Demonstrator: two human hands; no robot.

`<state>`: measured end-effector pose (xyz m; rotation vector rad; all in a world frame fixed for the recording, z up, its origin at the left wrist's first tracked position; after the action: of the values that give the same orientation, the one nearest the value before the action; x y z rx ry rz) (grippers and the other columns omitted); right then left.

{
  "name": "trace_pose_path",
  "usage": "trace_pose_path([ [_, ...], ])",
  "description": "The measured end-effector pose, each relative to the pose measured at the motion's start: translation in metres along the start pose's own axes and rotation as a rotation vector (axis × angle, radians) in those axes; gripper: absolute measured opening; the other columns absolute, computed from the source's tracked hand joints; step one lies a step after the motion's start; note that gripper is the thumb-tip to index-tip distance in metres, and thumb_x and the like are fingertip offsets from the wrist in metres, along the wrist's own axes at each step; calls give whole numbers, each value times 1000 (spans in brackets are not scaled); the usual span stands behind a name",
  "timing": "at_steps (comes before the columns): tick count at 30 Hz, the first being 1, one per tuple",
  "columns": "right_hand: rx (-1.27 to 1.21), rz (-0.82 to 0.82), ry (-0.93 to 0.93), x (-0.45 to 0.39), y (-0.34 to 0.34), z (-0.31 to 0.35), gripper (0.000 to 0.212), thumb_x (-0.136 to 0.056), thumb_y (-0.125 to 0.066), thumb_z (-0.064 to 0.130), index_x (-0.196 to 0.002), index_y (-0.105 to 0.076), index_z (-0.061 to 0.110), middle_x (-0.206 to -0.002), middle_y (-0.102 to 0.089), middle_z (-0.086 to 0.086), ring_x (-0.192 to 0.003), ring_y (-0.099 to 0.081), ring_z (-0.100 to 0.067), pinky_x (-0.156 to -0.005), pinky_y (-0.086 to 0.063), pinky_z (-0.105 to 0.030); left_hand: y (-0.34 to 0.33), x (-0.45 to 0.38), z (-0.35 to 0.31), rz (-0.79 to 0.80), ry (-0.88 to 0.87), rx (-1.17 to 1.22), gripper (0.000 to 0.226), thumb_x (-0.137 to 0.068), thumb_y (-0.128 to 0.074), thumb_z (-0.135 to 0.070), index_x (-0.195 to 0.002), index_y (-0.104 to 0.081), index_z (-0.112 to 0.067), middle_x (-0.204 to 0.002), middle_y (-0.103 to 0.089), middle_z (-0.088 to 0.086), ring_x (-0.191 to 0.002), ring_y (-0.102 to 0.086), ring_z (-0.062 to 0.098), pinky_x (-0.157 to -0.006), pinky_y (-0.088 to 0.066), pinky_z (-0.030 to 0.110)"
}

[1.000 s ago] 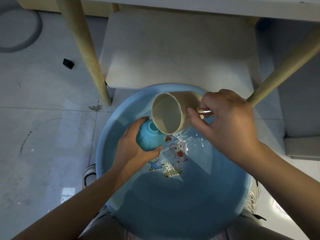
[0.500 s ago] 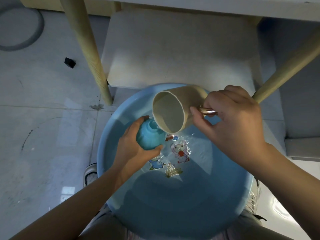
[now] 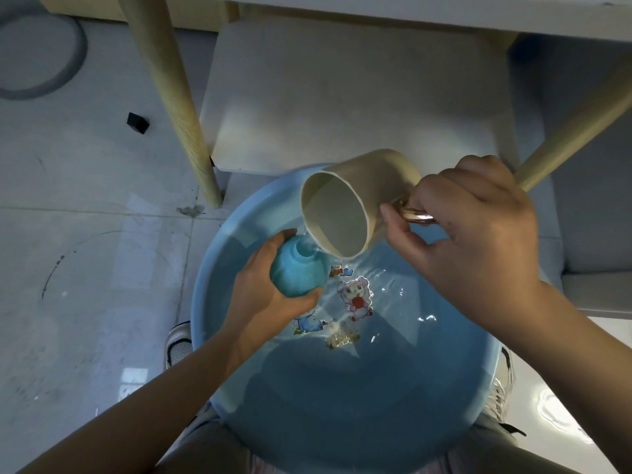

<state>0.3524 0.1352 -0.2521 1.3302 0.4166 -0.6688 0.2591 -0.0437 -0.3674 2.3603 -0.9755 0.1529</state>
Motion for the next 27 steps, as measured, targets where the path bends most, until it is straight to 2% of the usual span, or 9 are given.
trace_pose_path([
  [6, 0, -23, 37, -4, 4, -1, 30, -82, -64, 12, -56, -52, 5, -52, -50, -8, -61, -39, -23, -62, -34, -34, 0, 0, 1, -4, -6, -16, 75, -61, -85, -22, -110, -38, -55, -110, -55, -23, -101, -55, 0, -75, -43, 1],
  [11, 2, -19, 51, -3, 1, 1, 29, -81, -64, 11, -55, -53, 4, -52, -48, -7, -64, -37, -22, -63, -33, -34, 0, 0, 1, 2, -7, -1, 76, -62, -85, -21, -120, -41, -45, -112, -56, -20, -103, -55, 1, -75, -43, 1],
  [19, 6, -13, 97, -3, 4, 4, 30, -83, -64, 9, -55, -54, 4, -53, -50, -8, -65, -37, -24, -63, -32, -35, 0, 0, 0, -8, -6, 1, 75, -62, -85, -21, -115, -40, -50, -110, -57, -22, -101, -56, -2, -73, -44, 2],
  [27, 12, -31, 110, -5, 2, 5, 31, -84, -64, 9, -55, -54, 4, -53, -50, -8, -65, -38, -24, -64, -32, -35, -1, -1, 3, 0, -10, -10, 76, -61, -85, -22, -121, -43, -44, -114, -57, -15, -103, -56, 3, -77, -45, 4],
])
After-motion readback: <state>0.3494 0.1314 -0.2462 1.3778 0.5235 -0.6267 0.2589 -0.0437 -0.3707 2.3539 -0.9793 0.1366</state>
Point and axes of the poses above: each hand's wrist, its own x-axis away from the middle knuckle, its own y-axis out of the back of the hand, z = x × y, the point moved 3 cm from there along -x, towards the middle knuckle
